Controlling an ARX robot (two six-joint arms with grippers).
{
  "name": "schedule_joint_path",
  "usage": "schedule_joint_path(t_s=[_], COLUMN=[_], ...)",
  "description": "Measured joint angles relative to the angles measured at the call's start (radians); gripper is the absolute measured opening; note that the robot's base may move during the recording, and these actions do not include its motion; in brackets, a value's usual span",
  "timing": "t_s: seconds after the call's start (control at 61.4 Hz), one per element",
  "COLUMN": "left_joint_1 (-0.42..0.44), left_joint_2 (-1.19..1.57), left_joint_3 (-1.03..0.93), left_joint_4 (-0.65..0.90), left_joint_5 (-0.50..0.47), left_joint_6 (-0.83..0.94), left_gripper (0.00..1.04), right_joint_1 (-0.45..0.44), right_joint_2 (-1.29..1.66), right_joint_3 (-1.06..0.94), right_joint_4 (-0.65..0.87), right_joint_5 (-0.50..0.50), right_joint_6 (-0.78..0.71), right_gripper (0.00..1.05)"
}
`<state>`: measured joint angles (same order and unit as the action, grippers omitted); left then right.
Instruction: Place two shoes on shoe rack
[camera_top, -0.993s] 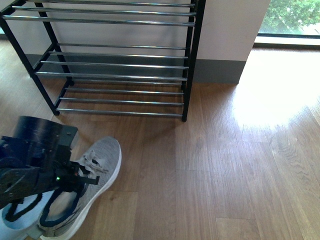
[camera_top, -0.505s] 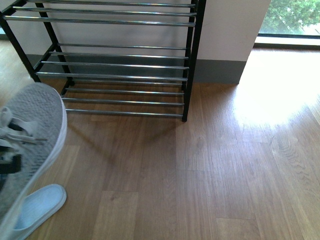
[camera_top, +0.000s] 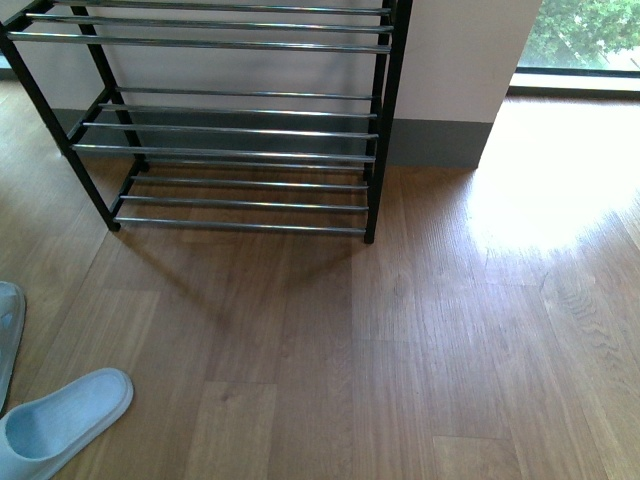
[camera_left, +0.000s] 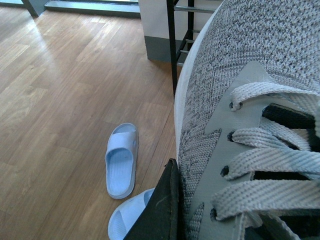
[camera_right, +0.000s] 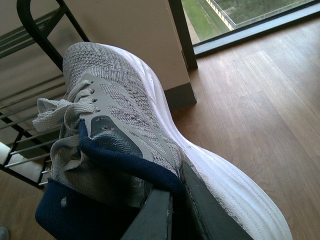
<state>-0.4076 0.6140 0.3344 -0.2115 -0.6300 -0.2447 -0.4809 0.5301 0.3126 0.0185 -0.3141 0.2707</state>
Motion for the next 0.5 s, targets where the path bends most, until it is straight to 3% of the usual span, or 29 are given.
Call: schedule_joint_path(t_s=[0.505], left_joint_1=[-0.002], left_joint_2=[0.0], left_joint_3=[0.0], left_joint_4=[0.0], left_joint_5=[-0.002], left_joint_6=[-0.005], left_gripper=[0.03], right_joint_1=[0.0], right_joint_2=[-0.001], right_joint_3=[0.0], right_joint_4=[0.0], right_joint_5=[0.002], right_joint_6=[0.0], right_gripper=[0.01])
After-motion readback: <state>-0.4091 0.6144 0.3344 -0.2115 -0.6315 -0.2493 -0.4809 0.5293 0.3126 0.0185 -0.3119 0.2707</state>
